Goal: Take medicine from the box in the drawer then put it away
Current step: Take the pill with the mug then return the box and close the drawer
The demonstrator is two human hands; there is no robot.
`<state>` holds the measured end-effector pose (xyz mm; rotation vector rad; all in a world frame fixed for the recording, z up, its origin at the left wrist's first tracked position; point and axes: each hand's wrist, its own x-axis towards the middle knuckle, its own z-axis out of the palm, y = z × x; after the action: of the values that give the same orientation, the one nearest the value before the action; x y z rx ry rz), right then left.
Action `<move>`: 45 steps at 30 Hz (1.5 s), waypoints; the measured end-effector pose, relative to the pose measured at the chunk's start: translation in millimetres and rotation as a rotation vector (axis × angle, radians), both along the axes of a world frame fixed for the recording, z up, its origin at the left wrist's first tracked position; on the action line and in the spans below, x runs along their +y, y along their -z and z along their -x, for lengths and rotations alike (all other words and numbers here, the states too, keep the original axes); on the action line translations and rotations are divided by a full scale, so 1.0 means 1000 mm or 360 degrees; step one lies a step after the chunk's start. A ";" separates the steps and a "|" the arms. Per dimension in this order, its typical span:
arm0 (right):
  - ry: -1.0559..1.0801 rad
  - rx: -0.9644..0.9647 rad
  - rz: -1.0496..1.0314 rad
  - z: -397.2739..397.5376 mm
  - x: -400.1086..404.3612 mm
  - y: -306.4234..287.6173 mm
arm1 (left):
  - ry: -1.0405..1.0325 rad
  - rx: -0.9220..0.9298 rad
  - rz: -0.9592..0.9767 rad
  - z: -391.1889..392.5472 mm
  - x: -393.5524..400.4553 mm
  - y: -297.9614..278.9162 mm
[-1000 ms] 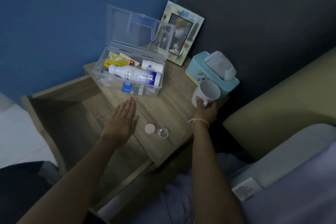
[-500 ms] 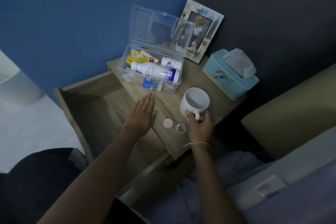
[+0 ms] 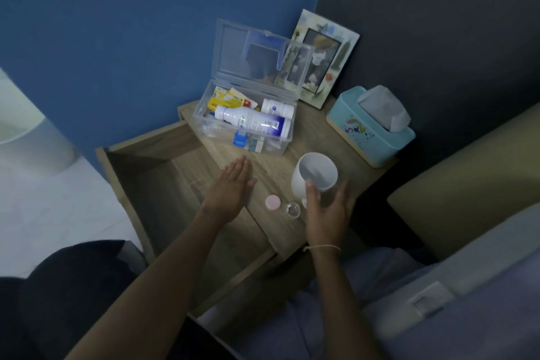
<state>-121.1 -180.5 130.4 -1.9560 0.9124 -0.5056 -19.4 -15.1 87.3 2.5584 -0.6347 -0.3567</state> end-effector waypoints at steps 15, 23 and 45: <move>-0.0887 -0.0130 0.0907 -0.188 -0.008 -0.059 | -0.0277 -0.0731 0.0307 -0.106 0.017 -0.068; -0.0783 0.0047 0.0871 -0.278 -0.052 -0.080 | -0.0417 -0.0467 0.0132 -0.164 0.025 -0.060; -0.1115 -0.0189 0.0675 -0.177 -0.042 -0.059 | -0.0604 -0.0374 0.0783 -0.101 0.037 -0.077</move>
<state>56.1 -222.5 189.5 -2.4209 0.0018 -0.4081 81.2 22.2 164.2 2.1861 -0.2571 0.2107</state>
